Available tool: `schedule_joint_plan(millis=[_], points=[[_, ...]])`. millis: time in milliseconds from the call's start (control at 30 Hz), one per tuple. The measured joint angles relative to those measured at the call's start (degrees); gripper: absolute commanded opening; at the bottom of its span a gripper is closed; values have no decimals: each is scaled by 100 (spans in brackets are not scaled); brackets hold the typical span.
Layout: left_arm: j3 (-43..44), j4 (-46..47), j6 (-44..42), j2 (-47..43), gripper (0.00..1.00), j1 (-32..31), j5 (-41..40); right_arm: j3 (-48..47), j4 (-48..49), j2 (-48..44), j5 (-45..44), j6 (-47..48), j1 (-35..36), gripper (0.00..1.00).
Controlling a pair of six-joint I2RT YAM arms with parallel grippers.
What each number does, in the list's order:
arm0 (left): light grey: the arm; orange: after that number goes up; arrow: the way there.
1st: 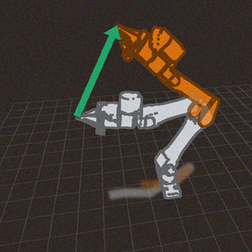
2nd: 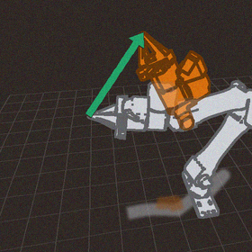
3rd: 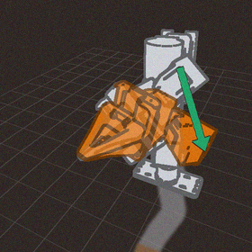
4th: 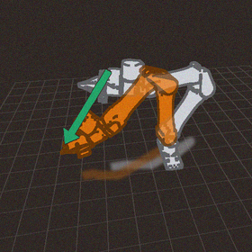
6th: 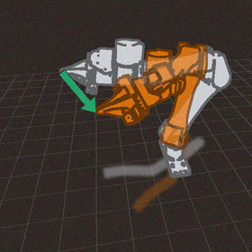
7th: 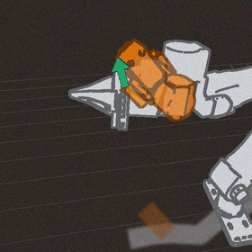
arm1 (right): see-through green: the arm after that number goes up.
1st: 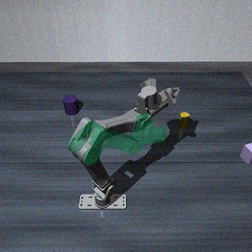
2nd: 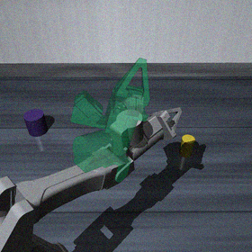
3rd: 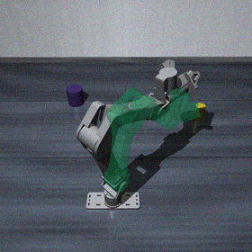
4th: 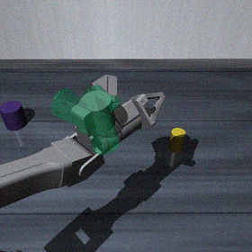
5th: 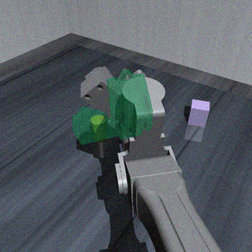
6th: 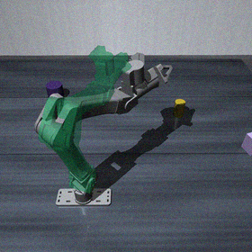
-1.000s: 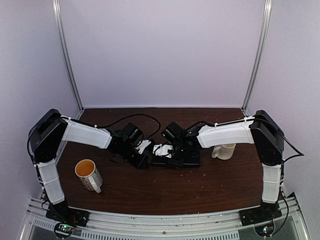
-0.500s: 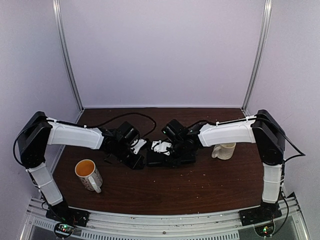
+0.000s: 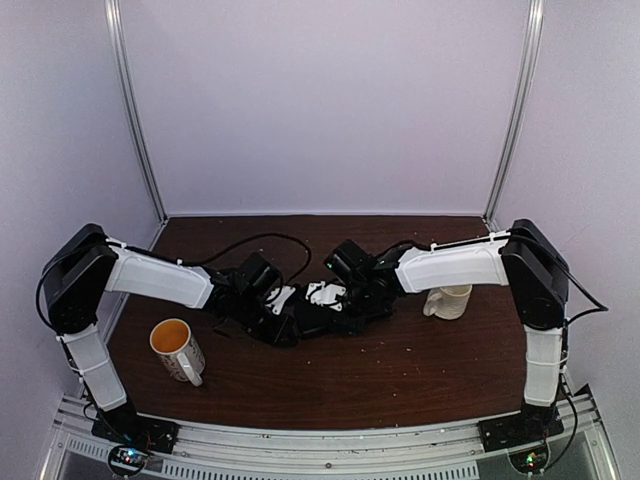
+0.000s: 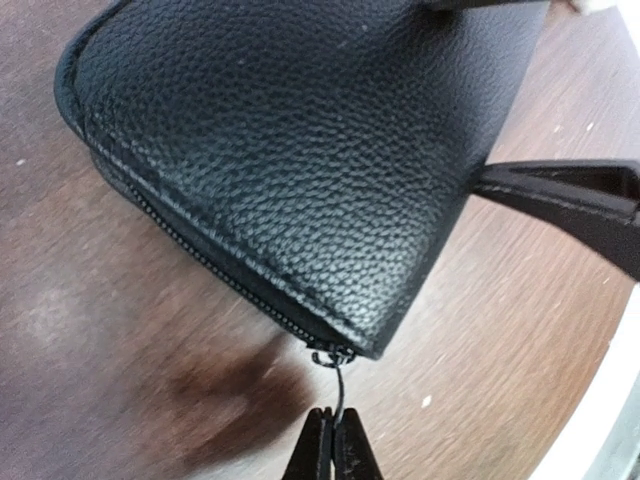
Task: Sort the hair-cutting tools
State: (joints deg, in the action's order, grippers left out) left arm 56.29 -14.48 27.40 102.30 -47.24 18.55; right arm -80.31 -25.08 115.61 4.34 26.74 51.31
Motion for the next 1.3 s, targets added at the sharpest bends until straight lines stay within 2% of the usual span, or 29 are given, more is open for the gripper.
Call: schedule_joint_plan(millis=[167, 300, 433, 467, 500, 533, 633, 733, 1000, 1300], points=[[52, 166, 271, 72, 1, -15, 52, -13, -50, 0, -66, -9, -57, 60], [90, 142, 299, 111, 7, -42, 0, -11, -66, -7, -79, -2, -68, 64], [192, -81, 284, 109, 18, -101, -79, 33, -114, -87, -81, -48, -98, 80], [229, -192, 245, 109, 23, -138, -79, 81, -122, -131, -98, -72, -131, 83], [258, -289, 188, 109, 29, -184, -83, 179, -125, -221, -133, -72, -186, 94], [313, -422, 107, 98, 32, -251, -76, 267, -144, -313, -170, -96, -232, 99], [544, -822, -155, -4, 39, -450, -184, 577, -264, -769, -227, -107, -367, 100], [767, -1204, -376, -247, 40, -509, -444, 857, -365, -1423, -273, -72, -435, 100], [1137, -2061, -848, -1067, 45, -260, -1394, 1569, -413, -3375, -264, 50, -533, 100], [1143, -2597, -1180, -1792, 57, 356, -2535, 2645, -24, -5165, -245, -133, -1648, 100]])
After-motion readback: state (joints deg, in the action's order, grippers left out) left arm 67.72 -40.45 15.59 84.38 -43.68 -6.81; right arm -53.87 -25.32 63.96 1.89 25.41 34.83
